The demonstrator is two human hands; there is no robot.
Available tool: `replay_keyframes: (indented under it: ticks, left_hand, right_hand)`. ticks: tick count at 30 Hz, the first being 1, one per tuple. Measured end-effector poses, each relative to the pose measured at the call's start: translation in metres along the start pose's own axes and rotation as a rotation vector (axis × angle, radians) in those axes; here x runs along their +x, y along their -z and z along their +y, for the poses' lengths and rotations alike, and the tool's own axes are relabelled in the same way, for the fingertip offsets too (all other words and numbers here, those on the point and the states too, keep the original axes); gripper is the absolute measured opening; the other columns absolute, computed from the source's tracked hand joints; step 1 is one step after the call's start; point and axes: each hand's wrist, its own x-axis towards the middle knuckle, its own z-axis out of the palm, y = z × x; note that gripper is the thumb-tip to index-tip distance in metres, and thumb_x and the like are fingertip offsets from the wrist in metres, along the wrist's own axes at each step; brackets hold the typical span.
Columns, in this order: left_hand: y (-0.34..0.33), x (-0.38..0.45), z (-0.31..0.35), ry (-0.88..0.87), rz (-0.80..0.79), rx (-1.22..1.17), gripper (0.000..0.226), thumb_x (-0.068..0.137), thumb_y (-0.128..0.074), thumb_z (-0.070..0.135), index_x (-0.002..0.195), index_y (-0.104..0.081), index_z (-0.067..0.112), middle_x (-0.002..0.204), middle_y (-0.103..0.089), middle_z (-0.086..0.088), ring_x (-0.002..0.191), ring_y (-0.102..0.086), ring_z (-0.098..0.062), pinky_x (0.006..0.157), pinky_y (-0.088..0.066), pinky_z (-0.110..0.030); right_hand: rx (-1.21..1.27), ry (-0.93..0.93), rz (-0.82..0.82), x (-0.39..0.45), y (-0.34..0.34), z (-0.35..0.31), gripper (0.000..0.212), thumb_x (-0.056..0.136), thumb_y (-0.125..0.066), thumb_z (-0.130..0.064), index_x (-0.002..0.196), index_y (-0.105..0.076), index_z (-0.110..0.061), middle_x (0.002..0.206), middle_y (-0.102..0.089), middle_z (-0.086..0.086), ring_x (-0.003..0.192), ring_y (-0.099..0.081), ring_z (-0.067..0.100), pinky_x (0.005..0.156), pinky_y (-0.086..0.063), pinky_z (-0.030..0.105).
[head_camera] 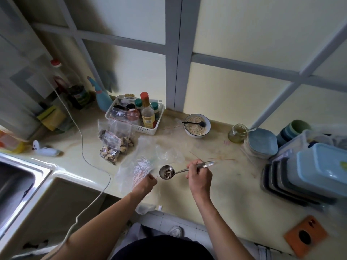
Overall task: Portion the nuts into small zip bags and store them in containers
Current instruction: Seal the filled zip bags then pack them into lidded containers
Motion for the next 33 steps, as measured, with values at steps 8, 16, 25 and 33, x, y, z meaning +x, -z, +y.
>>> replay_keyframes:
  ticks: [8, 16, 25, 33]
  left_hand:
    - [-0.008, -0.007, 0.002, -0.132, 0.096, 0.198, 0.018, 0.075, -0.056, 0.006, 0.07, -0.041, 0.016, 0.068, -0.043, 0.0, 0.063, -0.038, -0.017, 0.055, -0.027, -0.03]
    - [-0.009, -0.005, -0.004, -0.18, 0.054, 0.165, 0.041, 0.084, -0.049, -0.002, 0.064, -0.03, 0.027, 0.059, -0.034, 0.01, 0.057, -0.035, 0.0, 0.056, -0.03, -0.014]
    - [-0.01, 0.001, -0.006, -0.165, 0.028, 0.103, 0.017, 0.075, -0.057, 0.002, 0.071, -0.044, 0.012, 0.068, -0.04, 0.002, 0.061, -0.032, -0.011, 0.058, -0.028, -0.027]
    - [-0.01, 0.004, -0.033, -0.163, -0.044, 0.077, 0.025, 0.099, -0.046, 0.038, 0.102, -0.065, 0.023, 0.101, -0.047, 0.015, 0.095, -0.039, -0.007, 0.092, -0.038, -0.033]
  right_hand:
    - [-0.048, -0.064, -0.022, -0.001, 0.005, 0.005, 0.033, 0.096, -0.046, -0.031, 0.068, -0.061, -0.022, 0.066, -0.068, -0.001, 0.06, -0.067, 0.027, 0.068, -0.056, 0.042]
    - [-0.035, -0.091, -0.033, -0.002, 0.015, 0.002, 0.032, 0.101, -0.05, -0.02, 0.072, -0.064, -0.019, 0.063, -0.069, -0.009, 0.058, -0.069, 0.016, 0.062, -0.051, 0.027]
    - [-0.068, -0.124, -0.098, 0.004, 0.013, 0.003, 0.03, 0.097, -0.052, -0.021, 0.071, -0.065, -0.014, 0.064, -0.071, -0.003, 0.059, -0.07, 0.016, 0.061, -0.052, 0.028]
    - [-0.081, -0.116, -0.201, 0.006, 0.007, 0.001, 0.028, 0.095, -0.055, -0.019, 0.068, -0.064, -0.023, 0.061, -0.07, 0.0, 0.058, -0.069, 0.011, 0.059, -0.049, 0.025]
